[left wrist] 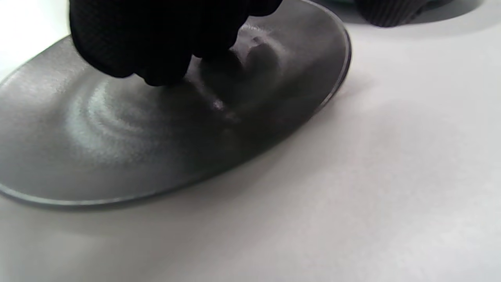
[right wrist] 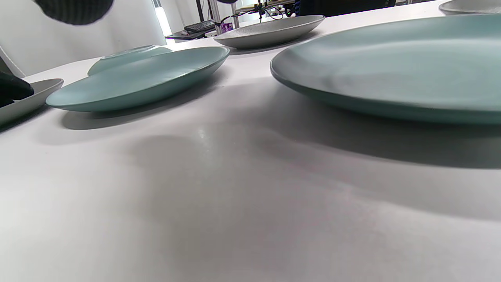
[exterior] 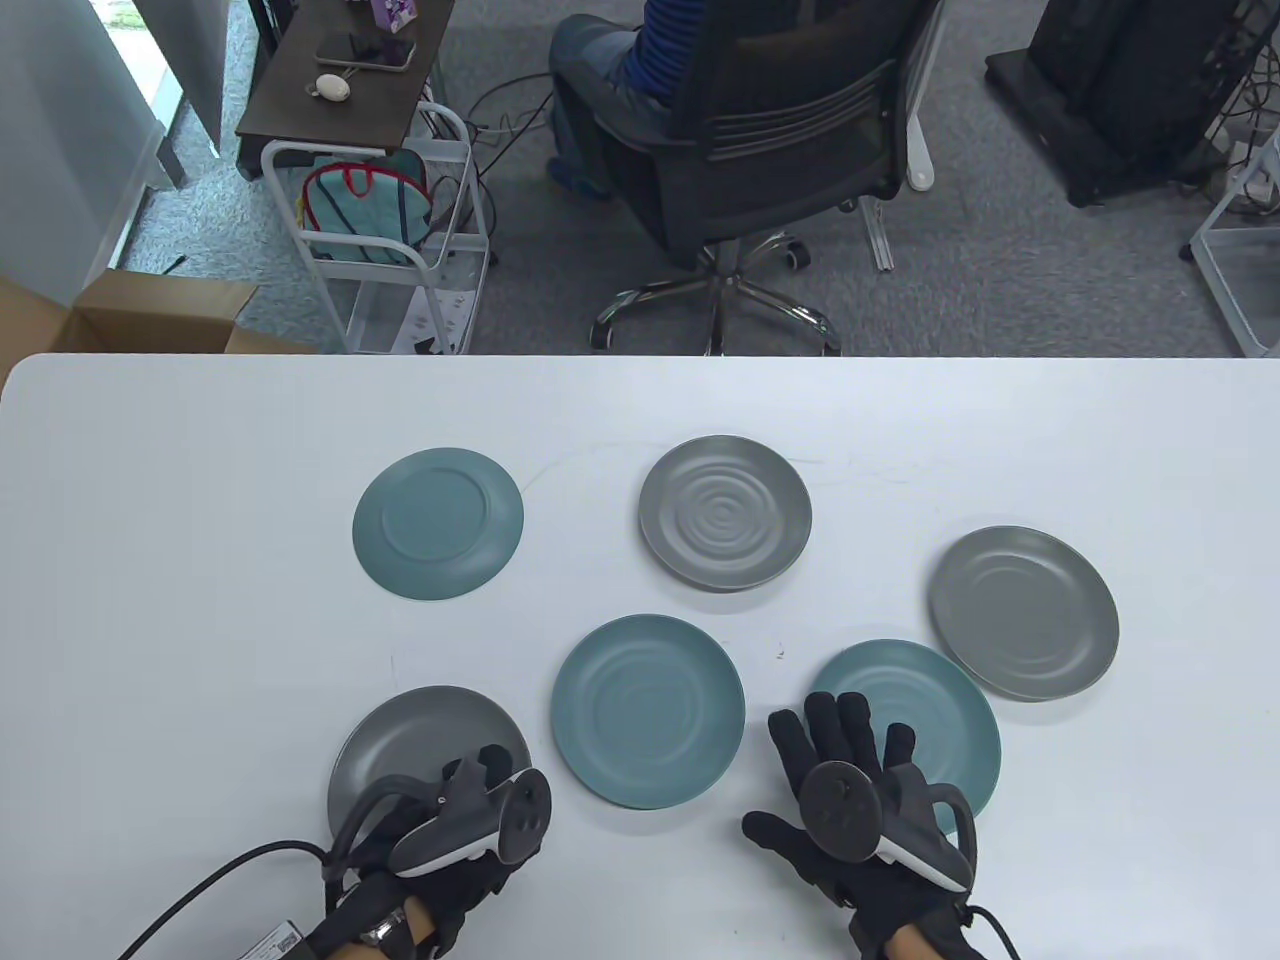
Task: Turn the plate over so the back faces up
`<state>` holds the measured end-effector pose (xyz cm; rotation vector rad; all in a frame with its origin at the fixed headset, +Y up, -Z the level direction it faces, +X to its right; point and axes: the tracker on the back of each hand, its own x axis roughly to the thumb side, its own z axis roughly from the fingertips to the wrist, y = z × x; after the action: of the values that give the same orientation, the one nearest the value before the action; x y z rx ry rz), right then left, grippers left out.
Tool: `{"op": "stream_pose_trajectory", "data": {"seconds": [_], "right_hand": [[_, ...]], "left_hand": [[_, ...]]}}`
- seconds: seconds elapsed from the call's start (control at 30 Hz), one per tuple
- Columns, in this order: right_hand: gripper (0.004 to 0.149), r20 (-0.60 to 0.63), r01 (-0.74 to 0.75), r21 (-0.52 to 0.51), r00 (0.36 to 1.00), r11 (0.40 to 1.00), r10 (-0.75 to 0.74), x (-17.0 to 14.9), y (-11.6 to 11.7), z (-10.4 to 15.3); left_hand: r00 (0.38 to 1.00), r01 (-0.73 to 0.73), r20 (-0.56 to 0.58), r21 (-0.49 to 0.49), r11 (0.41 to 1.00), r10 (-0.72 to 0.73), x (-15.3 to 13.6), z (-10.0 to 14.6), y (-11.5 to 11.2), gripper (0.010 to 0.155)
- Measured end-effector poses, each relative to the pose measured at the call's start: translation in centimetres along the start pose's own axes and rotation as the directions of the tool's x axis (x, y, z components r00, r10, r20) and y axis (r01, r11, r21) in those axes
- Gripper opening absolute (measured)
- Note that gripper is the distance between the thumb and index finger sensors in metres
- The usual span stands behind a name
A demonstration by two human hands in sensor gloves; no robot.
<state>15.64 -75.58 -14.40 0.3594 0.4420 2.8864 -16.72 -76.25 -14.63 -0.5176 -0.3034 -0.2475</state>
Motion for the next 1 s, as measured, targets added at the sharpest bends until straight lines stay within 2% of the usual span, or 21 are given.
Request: {"op": "stream_pose_trajectory", "data": {"seconds": [0.47, 0.67, 0.9, 1.0], "right_hand": [[0.09, 0.012, 0.005, -0.003, 1.0, 1.0, -0.005, -0.1, 0.1, 0.3], [0.09, 0.017, 0.007, -0.005, 1.0, 1.0, -0.007, -0.1, 0.1, 0.3], [0.088, 0.015, 0.012, -0.007, 1.0, 1.0, -0.012, -0.1, 0.1, 0.4], [0.088, 0.016, 0.014, -0.012, 1.0, 1.0, -0.014, -0.1, 0.1, 0.4]], "left_hand": [[0.991, 0.129, -0.035, 0.012, 0.992, -0.129, 1.7, -0.1, -0.9, 0.092], [0.993, 0.117, -0.032, 0.007, 0.993, -0.117, 1.7, -0.1, -0.9, 0.086], [1.0, 0.0, -0.027, 0.034, 0.999, 0.001, 0.5, 0.7, 1.0, 0.075], [0.996, -0.081, -0.034, 0.097, 0.992, 0.085, -0.5, 1.2, 2.4, 0.069]]}}
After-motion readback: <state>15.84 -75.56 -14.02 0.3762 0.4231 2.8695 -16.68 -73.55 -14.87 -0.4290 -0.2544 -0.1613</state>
